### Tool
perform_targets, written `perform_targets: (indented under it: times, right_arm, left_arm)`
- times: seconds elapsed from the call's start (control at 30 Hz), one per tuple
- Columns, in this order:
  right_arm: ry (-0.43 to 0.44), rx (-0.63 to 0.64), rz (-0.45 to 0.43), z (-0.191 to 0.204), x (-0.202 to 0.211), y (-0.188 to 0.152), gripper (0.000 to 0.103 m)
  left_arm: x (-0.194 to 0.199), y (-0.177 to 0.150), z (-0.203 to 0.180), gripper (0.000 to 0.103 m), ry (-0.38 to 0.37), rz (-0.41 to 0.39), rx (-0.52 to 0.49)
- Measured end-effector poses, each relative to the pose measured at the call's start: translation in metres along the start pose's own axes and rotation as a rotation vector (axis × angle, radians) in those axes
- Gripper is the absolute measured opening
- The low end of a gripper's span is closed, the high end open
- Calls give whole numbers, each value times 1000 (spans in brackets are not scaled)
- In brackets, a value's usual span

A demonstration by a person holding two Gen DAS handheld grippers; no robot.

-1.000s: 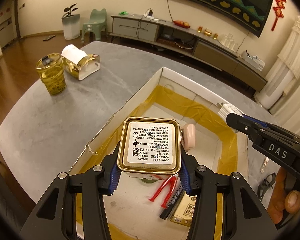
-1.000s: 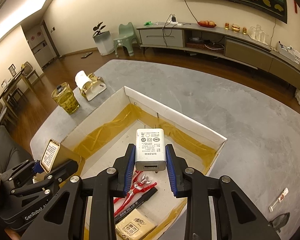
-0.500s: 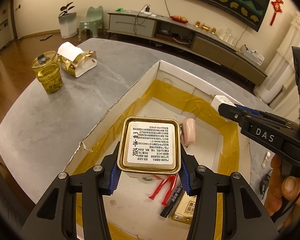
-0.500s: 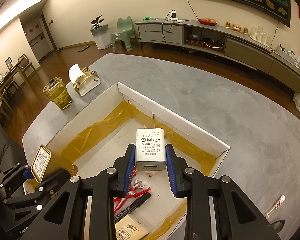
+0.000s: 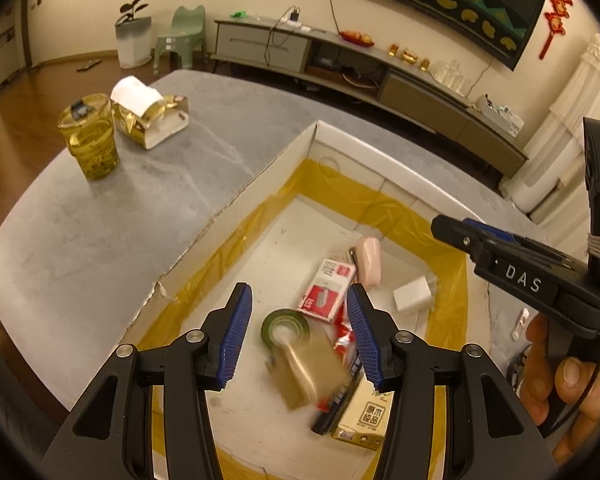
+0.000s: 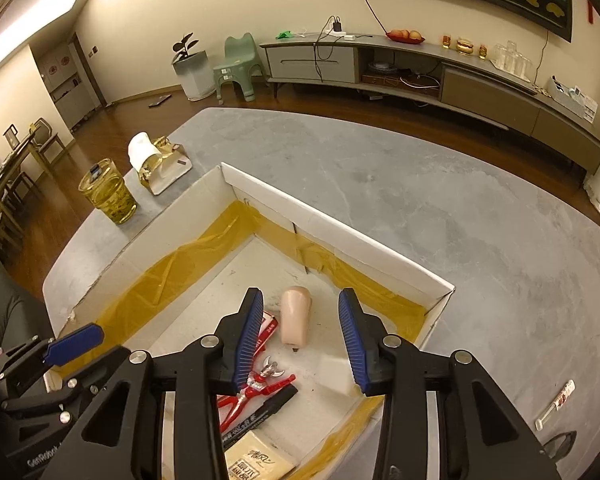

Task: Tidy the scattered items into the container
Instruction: 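Lower the tin and charger into the box and open both tools, then move both tools back toward the lighter and black glasses on the table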

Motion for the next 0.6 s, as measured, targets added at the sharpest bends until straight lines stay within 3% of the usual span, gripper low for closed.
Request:
perform_targets:
  times: [0.6]
  right_arm:
    - [51, 29, 0, 22, 25, -20, 41]
  left_arm:
    - [23, 3, -14, 52, -35, -67, -41]
Point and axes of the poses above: each gripper's, at about its wrist camera, not at the fingertips, and x roughly against the way its jaws point, z to its left, y to its top, the point moved 2 cm from there along -x, roughly the way its jaws point, and after that the axes turned 8 degrees about y, right-handed, at the moved point
